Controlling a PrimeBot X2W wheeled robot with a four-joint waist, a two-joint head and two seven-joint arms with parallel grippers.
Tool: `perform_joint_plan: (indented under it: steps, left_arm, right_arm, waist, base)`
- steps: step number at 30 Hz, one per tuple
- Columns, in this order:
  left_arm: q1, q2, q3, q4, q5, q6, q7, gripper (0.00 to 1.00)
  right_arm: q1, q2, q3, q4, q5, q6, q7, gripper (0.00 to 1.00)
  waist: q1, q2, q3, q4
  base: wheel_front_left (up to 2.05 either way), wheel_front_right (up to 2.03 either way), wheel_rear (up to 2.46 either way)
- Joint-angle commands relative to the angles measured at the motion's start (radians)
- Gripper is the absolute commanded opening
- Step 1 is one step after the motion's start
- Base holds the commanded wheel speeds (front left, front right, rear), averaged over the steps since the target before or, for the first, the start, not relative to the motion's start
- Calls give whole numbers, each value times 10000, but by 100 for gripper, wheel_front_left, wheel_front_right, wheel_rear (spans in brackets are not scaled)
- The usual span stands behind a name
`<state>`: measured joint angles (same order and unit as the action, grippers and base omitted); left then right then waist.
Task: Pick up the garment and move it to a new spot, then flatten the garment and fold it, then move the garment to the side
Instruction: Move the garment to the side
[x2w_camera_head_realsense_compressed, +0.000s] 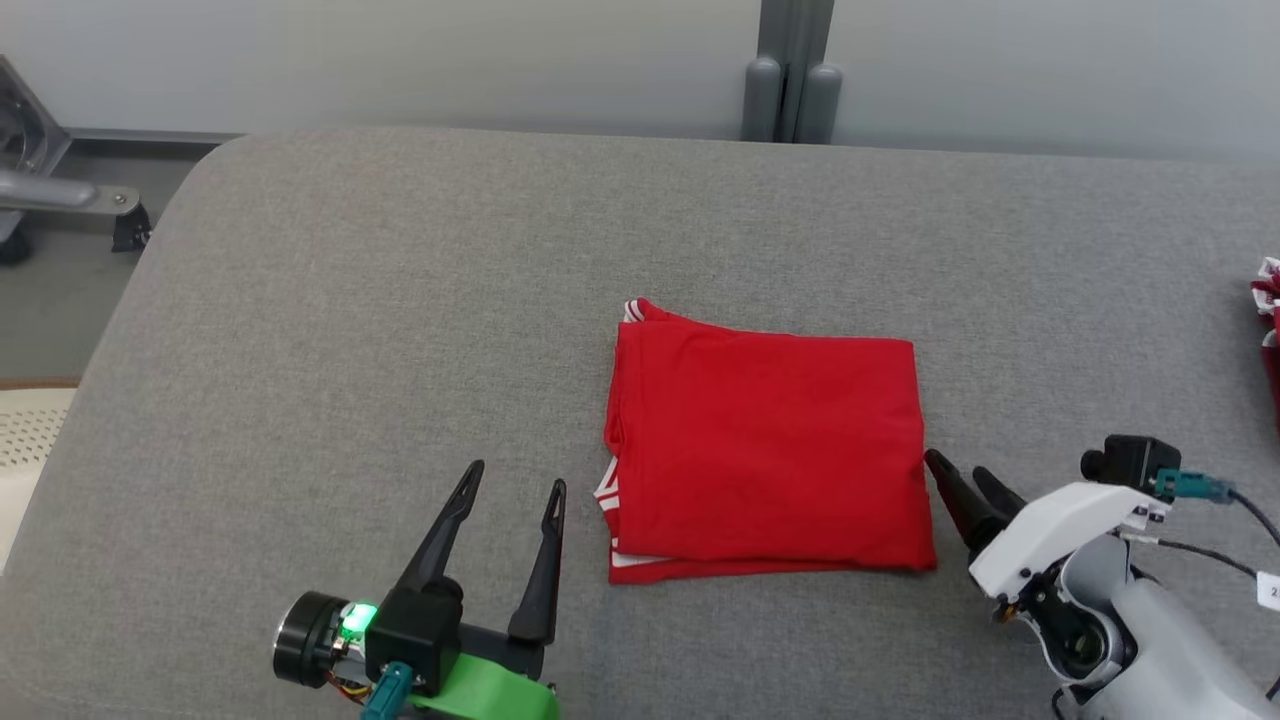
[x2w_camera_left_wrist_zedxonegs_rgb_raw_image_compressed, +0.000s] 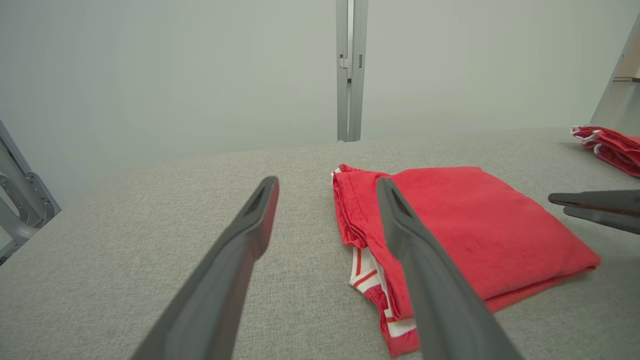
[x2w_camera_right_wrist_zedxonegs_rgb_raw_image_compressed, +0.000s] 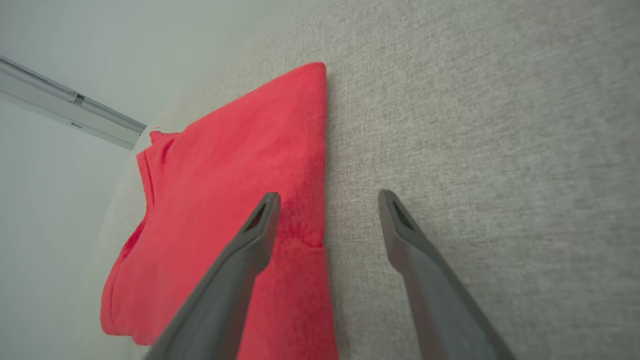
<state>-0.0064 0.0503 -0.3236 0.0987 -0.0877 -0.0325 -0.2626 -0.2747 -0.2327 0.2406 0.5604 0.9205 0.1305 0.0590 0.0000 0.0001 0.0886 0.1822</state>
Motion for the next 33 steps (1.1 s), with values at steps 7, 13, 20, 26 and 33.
perform_joint_plan:
  steps: [7, 13, 20, 26, 33]
  left_arm:
    - [-348, 14, -163, 33, -66, 23, -24, 100]
    - [-490, 14, -105, -70, -92, 91, -26, 100]
    - [-584, 14, 67, -244, 76, -54, -24, 100]
    - [-880, 109, 222, -607, 262, -421, -23, 100]
    - [-1561, 341, 415, -908, 502, -653, -14, 100]
  right_arm:
    - [-874, -568, 552, 581, 980, 2, 878, 91]
    - [-1084, -919, 984, 535, 1310, 1, 870, 0]
    - [-1301, -1895, 1371, -269, 1067, -7, 524, 0]
    - [-2061, -3122, 1173, -886, 524, -6, 582, 0]
    - [-3236, -4278, 527, -1535, -402, -3, 997, 0]
  waist:
    - [0, -1, 596, 494]
    - [0, -1, 923, 429]
    - [0, -1, 1424, -532]
    - [0, -1, 2254, -1803]
    - [0, -1, 3346, -2839]
  base:
    - [0, 0, 0]
    - [0, 0, 0]
    - [0, 0, 0]
    - [0, 0, 0]
    - [0, 0, 0]
